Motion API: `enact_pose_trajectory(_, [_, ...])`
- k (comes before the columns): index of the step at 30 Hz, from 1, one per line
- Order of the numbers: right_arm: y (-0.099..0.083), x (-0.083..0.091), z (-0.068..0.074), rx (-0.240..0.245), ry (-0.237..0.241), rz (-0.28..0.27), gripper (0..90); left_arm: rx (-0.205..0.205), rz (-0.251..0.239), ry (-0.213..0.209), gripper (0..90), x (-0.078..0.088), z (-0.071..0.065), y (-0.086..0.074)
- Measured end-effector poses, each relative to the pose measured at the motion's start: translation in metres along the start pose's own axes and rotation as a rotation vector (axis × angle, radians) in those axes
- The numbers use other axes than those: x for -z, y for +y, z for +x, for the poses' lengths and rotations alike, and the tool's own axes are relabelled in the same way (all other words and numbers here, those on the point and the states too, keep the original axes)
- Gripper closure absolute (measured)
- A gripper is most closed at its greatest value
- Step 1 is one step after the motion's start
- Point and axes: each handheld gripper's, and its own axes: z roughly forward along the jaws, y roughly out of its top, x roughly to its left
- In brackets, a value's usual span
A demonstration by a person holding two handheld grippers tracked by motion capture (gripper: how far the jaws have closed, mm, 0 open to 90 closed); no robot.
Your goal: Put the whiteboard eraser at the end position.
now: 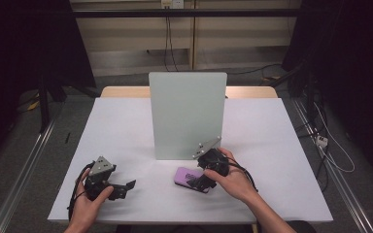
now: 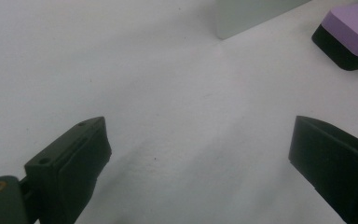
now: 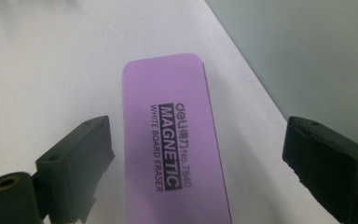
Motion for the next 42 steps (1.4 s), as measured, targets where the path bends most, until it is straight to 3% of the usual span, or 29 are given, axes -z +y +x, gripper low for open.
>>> enact_pose_trajectory(3, [-0.003, 0.003, -0.001, -0.028, -0.025, -0.034, 8.0, -0.003, -0.001, 0.000, 5.0, 0.000, 0.000, 0.000])
enact_pose_trajectory(6, [-0.003, 0.007, -0.001, -0.052, -0.082, -0.060, 8.1, -0.006, -0.001, -0.001, 5.0, 0.000, 0.000, 0.000])
enact_pose_trajectory(8, [-0.004, 0.010, -0.001, -0.069, -0.066, -0.085, 7.9, -0.002, 0.000, 0.004, 5.0, 0.001, 0.000, 0.000])
enact_pose_trajectory(10, [-0.006, 0.013, 0.000, -0.090, -0.092, -0.108, 7.6, 0.003, 0.000, 0.004, 5.0, 0.001, 0.000, 0.000])
enact_pose_trajectory(13, [-0.012, 0.018, 0.000, -0.118, -0.142, -0.144, 7.4, 0.001, -0.007, 0.008, 5.0, 0.001, 0.000, 0.000])
enact_pose_trajectory(21, [-0.030, 0.031, -0.005, -0.198, -0.218, -0.237, 6.8, 0.017, -0.019, 0.020, 5.0, 0.003, 0.003, 0.000])
enact_pose_trajectory(36, [-0.080, 0.051, -0.019, -0.300, -0.311, -0.269, 6.8, 0.048, -0.055, 0.016, 5.1, 0.004, 0.003, 0.000])
enact_pose_trajectory(42, [-0.098, 0.057, -0.024, -0.335, -0.342, -0.282, 6.6, 0.048, -0.048, 0.024, 5.0, 0.005, 0.003, 0.000])
